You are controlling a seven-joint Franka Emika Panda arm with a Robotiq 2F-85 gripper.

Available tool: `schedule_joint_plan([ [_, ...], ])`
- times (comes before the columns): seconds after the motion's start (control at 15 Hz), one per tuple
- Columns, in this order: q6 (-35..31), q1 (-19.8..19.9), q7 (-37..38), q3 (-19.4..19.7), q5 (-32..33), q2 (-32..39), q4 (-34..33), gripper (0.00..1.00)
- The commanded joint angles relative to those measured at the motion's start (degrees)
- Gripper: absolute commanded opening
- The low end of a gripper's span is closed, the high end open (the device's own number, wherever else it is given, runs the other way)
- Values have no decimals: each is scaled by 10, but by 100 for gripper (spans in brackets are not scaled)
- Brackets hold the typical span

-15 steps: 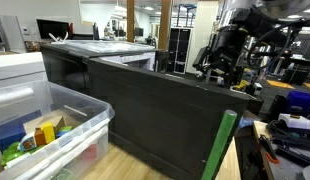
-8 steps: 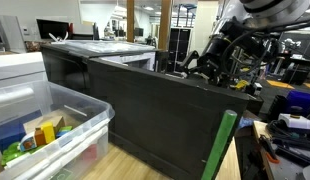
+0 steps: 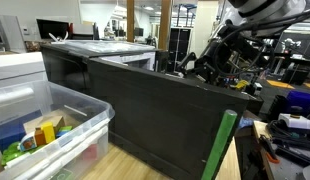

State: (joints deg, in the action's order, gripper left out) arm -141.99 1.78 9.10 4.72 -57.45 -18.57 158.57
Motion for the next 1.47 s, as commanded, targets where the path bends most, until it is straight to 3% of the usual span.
schedule_joint_plan([
  [0.0, 56, 46, 19, 23, 13, -55, 18, 100],
  [0.27, 100, 105, 18, 64, 35, -39, -15, 100],
  [0.47, 125, 127, -10, 92, 49, -2, -36, 100],
  [1.0, 150, 119, -101, 116, 2, 138, -112, 100],
  [1.4, 194, 122, -233, 108, -98, 199, -166, 100],
])
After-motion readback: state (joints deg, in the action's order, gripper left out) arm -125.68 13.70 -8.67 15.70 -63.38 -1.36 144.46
